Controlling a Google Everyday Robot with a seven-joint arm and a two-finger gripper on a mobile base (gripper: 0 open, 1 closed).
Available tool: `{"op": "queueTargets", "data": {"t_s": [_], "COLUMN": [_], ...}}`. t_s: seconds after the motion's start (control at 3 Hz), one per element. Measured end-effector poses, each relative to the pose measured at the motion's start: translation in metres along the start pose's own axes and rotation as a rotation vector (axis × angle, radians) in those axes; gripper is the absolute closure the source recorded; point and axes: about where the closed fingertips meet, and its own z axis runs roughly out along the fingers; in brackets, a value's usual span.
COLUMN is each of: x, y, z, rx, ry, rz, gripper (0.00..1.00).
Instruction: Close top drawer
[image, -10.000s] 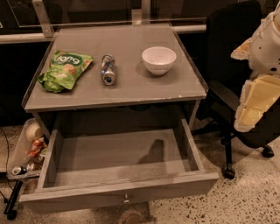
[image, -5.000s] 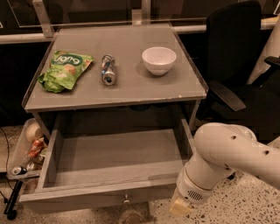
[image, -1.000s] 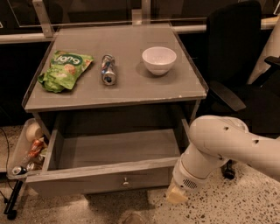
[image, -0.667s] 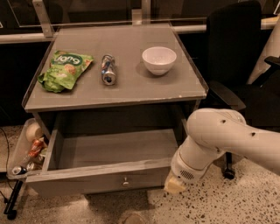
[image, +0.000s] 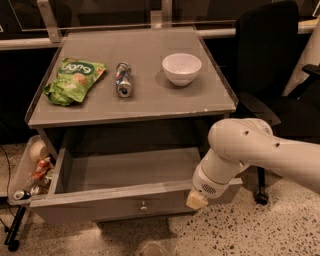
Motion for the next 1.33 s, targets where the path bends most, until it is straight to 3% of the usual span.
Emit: {"op": "queueTargets", "data": {"t_s": [0.33, 0.67, 1.33], "x": [-0.0029, -0.0029, -0.0029], "y": [-0.0073, -0.0074, -0.0073], "z": [0.0019, 0.0019, 0.0019], "rx": [0.002, 0.002, 0.002], "ry": [0.013, 0.013, 0.013], "rz": [-0.006, -0.006, -0.006], "gripper": [1.0, 0.81, 0.35]}}
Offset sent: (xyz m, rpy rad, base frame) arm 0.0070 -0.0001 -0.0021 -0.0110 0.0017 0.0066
